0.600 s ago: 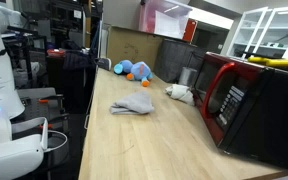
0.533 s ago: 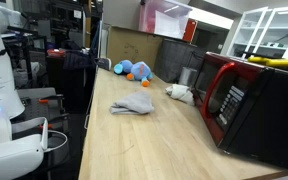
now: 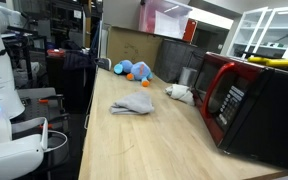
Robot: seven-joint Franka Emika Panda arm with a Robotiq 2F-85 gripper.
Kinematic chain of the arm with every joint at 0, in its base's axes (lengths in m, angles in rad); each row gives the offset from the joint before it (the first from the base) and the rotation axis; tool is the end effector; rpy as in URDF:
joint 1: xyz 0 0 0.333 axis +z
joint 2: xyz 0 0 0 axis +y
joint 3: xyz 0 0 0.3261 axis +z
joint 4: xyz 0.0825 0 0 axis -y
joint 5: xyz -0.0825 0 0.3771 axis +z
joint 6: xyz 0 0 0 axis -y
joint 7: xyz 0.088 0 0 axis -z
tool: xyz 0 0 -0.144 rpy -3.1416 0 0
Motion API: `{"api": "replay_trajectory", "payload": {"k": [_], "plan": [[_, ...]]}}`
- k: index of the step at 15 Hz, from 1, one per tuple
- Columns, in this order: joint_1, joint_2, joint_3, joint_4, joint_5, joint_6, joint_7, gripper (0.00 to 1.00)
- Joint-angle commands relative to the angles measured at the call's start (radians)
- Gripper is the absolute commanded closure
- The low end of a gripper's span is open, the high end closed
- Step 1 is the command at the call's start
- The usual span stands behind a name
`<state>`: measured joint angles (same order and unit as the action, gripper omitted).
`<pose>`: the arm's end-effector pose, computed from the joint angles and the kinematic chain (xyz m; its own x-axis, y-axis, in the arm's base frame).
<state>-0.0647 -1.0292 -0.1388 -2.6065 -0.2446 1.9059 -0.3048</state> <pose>0.2620 -0.0875 0.5414 0.9409 0.2121 0.2639 0.1571 -0.9640 0.2145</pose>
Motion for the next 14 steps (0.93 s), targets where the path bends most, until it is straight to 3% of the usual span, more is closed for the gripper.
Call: {"api": "replay_trajectory", "payload": {"k": [1, 14], "plan": [[-0.002, 0.034, 0.015, -0.015, -0.020, 0.042, 0.056, 0.00], [-0.119, 0.454, 0.175, 0.057, -0.070, 0.243, 0.491, 0.00]]}}
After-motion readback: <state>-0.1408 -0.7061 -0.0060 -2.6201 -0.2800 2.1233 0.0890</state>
